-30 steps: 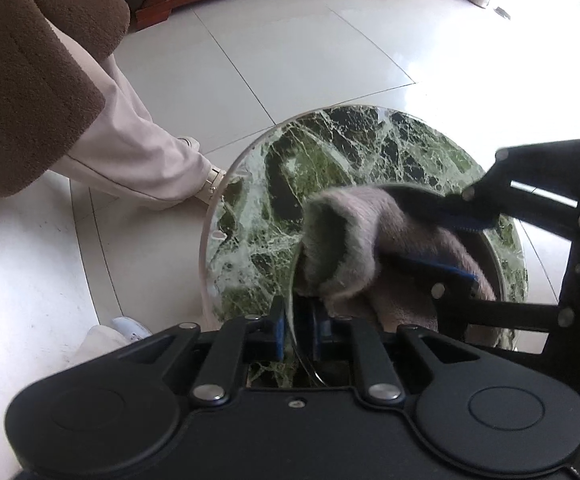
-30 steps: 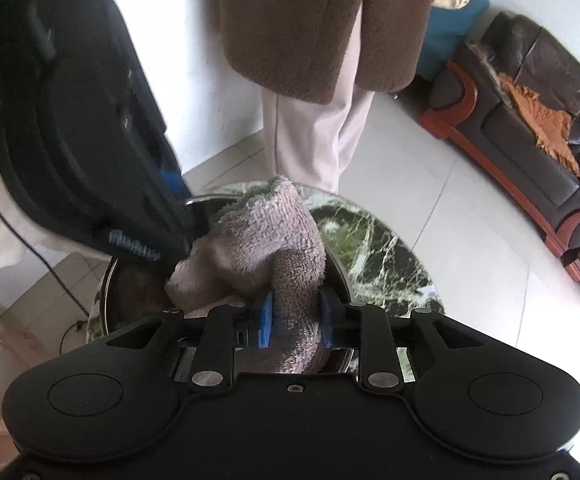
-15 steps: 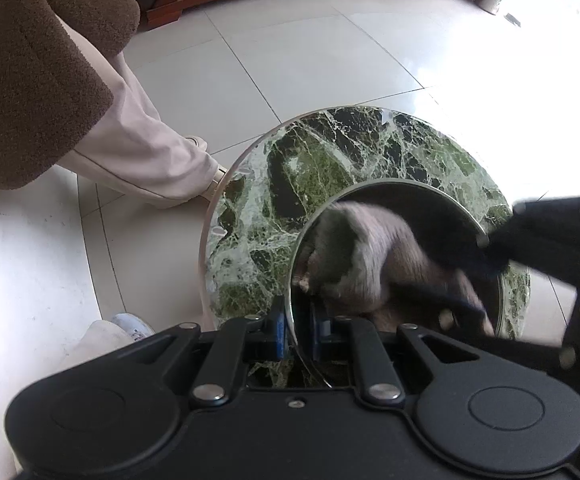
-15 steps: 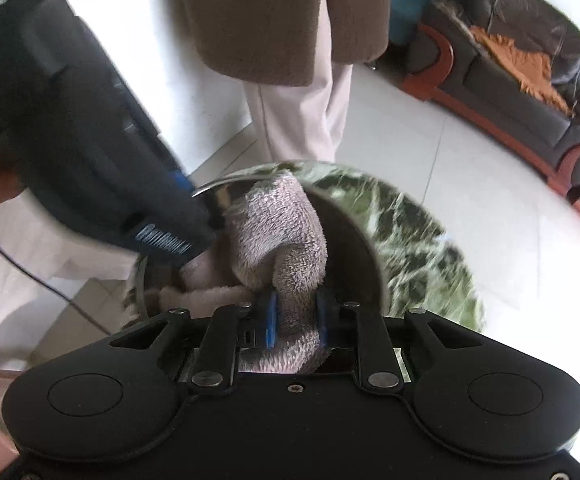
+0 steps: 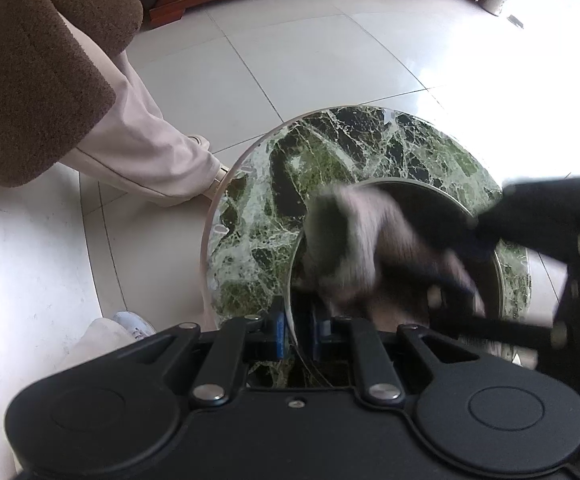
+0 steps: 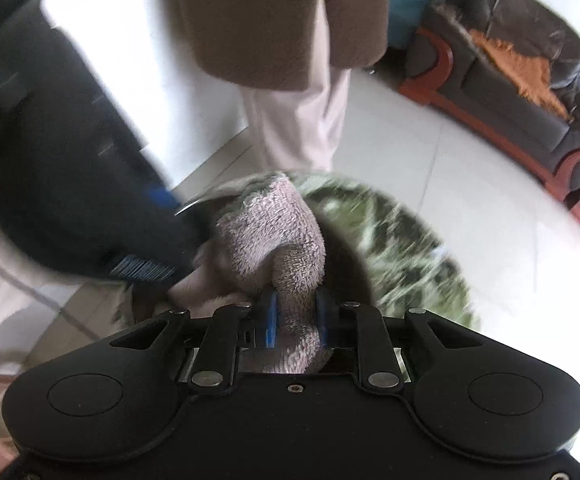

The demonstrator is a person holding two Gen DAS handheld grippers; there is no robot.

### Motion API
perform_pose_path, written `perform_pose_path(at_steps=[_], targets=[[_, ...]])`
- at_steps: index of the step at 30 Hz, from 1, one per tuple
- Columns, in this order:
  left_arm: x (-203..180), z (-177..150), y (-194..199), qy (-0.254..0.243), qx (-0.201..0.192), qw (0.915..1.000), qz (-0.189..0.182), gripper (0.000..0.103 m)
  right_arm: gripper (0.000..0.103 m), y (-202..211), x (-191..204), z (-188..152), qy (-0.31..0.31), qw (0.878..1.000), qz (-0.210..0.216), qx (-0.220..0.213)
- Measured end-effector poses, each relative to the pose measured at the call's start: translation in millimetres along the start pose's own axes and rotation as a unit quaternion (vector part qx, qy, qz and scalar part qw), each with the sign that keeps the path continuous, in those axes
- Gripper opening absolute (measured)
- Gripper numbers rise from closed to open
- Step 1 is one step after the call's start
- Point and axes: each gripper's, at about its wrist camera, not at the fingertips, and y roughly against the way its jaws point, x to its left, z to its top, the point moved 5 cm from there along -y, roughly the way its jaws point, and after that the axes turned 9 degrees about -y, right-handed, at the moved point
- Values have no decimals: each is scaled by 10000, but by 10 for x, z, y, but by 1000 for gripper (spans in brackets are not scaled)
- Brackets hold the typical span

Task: Clean bowl
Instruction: 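Rub the towel around the bowl wall with the right gripper while the left gripper steadies the rim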

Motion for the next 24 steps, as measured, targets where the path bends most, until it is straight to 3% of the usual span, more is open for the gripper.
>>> perform_pose_path(at_steps=[4,7,15,20,24], targets=[[17,3,-5,57,-21,10000,-31,12,19,22,-37,-99,-99,9998,9,169],[19,3,0,31,-27,10000,-35,12,19,50,60,-216,-164,9991,241,301],[28,2,7,98,20,9999,-58,12,19,-23,-64,6,-177,9997,7,143],[49,16,0,124,-4,9999,-57,12,19,68,47,-230,-311,9985,228,391],[51,13,-1,148,-17,9999,-38,12,19,39,47,-88,-329,9990,187,235]])
